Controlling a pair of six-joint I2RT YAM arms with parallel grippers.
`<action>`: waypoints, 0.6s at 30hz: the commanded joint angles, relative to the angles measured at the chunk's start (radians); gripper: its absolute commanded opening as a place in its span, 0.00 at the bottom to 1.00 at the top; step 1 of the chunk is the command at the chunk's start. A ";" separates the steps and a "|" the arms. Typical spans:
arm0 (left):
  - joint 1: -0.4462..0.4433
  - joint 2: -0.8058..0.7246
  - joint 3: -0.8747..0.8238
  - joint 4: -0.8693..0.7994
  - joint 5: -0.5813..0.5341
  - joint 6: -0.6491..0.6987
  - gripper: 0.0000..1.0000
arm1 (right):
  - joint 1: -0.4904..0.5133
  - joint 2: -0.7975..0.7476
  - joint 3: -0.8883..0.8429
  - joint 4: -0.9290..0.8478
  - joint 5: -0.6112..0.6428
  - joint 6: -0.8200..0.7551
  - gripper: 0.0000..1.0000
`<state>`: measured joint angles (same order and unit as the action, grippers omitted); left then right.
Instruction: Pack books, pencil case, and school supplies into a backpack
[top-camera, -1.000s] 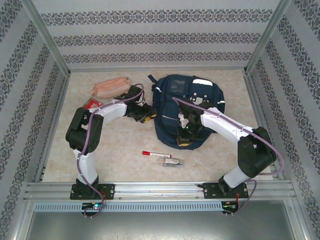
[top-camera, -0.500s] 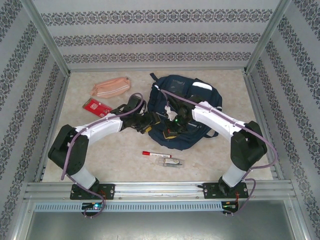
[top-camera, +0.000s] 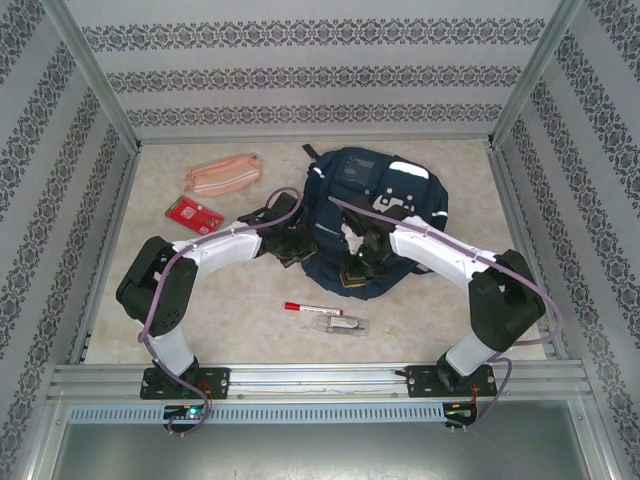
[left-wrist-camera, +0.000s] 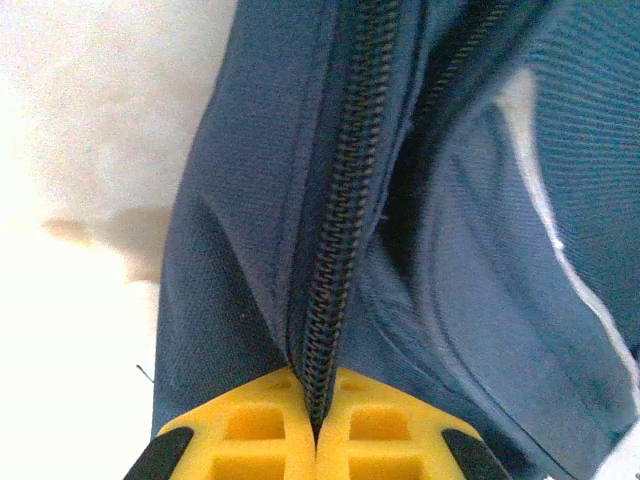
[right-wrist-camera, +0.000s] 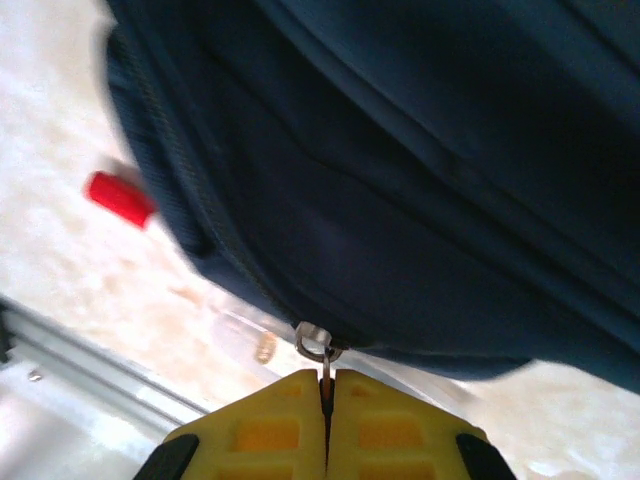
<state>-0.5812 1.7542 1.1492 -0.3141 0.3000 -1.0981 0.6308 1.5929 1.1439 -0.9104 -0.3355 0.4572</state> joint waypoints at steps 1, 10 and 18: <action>0.019 -0.019 0.094 -0.041 -0.088 0.115 0.00 | -0.011 -0.076 -0.083 -0.159 0.144 0.063 0.00; 0.118 0.039 0.121 -0.022 0.011 0.263 0.00 | -0.207 -0.193 -0.240 -0.083 0.219 0.069 0.00; 0.183 0.155 0.258 -0.097 0.107 0.517 0.00 | -0.249 -0.225 -0.231 0.057 0.194 -0.092 0.00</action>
<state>-0.4271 1.8870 1.3396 -0.3988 0.4183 -0.7456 0.3820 1.3991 0.9176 -0.8352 -0.1505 0.4450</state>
